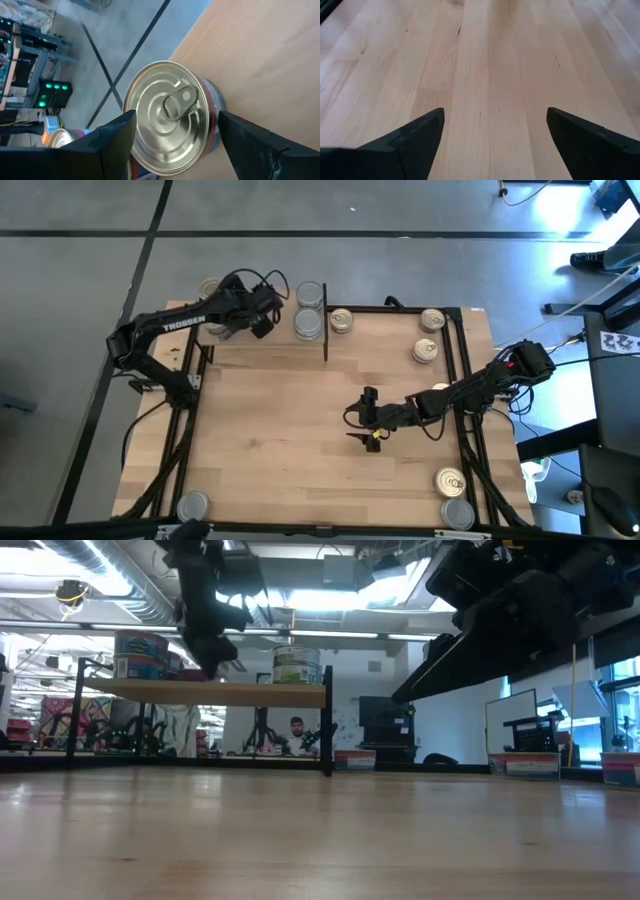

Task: Stack canned seafood by type on shelf
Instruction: Put the blue tuna can on the shelf, then adjust the blue tuna cans

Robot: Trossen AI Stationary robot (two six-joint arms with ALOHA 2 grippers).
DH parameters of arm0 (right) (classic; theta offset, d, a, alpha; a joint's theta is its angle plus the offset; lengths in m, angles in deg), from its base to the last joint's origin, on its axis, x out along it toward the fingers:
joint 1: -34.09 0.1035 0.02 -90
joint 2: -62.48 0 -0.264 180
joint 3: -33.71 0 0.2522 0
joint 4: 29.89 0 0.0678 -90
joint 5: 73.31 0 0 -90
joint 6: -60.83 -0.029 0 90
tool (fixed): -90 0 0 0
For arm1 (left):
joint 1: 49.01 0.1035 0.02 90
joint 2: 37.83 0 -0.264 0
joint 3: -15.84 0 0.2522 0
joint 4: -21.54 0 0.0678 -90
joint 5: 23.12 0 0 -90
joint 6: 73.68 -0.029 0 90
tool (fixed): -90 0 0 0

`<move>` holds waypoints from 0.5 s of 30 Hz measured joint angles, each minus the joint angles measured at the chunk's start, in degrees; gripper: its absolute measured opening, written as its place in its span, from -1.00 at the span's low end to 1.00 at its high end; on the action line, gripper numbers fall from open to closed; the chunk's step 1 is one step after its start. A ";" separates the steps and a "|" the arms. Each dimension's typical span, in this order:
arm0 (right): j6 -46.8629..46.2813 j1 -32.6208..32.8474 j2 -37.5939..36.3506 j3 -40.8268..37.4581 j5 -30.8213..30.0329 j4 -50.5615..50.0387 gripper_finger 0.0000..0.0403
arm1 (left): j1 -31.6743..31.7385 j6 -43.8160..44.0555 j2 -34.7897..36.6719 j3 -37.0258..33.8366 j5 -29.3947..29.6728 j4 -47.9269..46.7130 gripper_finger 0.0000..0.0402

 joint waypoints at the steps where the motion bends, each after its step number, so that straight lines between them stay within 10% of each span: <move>1: -0.02 0.00 0.00 0.01 0.00 0.01 0.74 | 0.23 -0.16 0.00 0.00 -0.03 -0.05 0.39; 15: -0.02 0.00 0.00 0.02 0.00 0.00 0.74 | -1.92 -0.14 0.19 0.02 1.83 -0.87 0.39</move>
